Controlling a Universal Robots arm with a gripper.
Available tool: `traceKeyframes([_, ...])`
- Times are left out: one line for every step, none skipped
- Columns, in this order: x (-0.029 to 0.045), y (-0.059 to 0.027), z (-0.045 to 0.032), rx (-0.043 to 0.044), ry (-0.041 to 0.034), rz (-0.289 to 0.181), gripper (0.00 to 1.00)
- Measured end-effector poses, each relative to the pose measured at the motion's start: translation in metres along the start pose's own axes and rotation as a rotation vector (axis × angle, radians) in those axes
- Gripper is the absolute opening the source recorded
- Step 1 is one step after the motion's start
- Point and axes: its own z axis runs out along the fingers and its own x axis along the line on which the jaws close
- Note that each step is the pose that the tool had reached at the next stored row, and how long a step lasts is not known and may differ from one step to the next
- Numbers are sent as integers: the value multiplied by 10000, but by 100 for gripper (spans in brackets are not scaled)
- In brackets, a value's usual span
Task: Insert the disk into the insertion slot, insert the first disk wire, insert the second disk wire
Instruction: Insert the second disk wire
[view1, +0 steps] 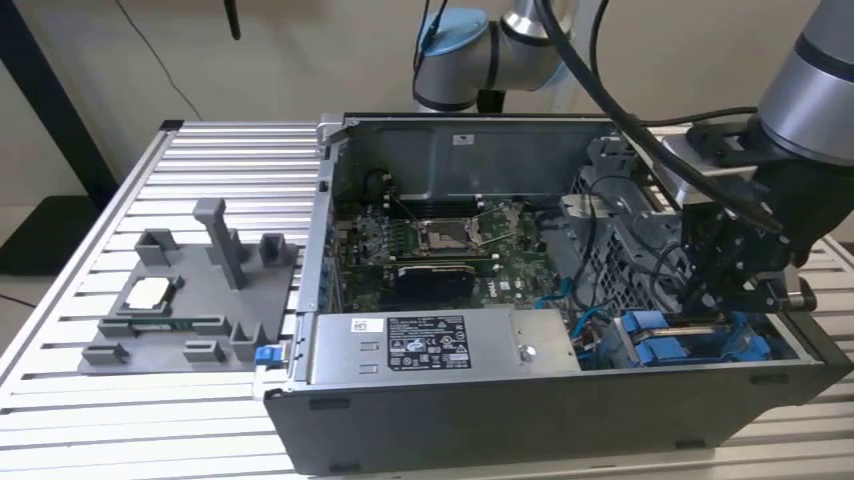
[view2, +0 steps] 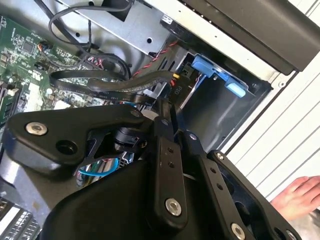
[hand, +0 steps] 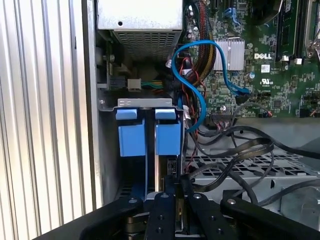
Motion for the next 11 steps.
traceKeyframes([0,1,16,2,-11,1,16])
traceKeyframes([0,2,30,7,-2,0,16])
traceKeyframes([1,4,45,12,6,0,16])
traceKeyframes([2,5,60,15,12,0,16])
traceKeyframes([3,6,76,16,13,0,16])
traceKeyframes([3,7,81,17,8,1,16])
traceKeyframes([2,7,89,17,-15,1,18])
traceKeyframes([2,5,84,19,-22,0,18])
traceKeyframes([2,4,67,14,-27,0,18])
traceKeyframes([1,3,48,12,-24,0,24])
traceKeyframes([1,2,35,13,-9,-1,24])
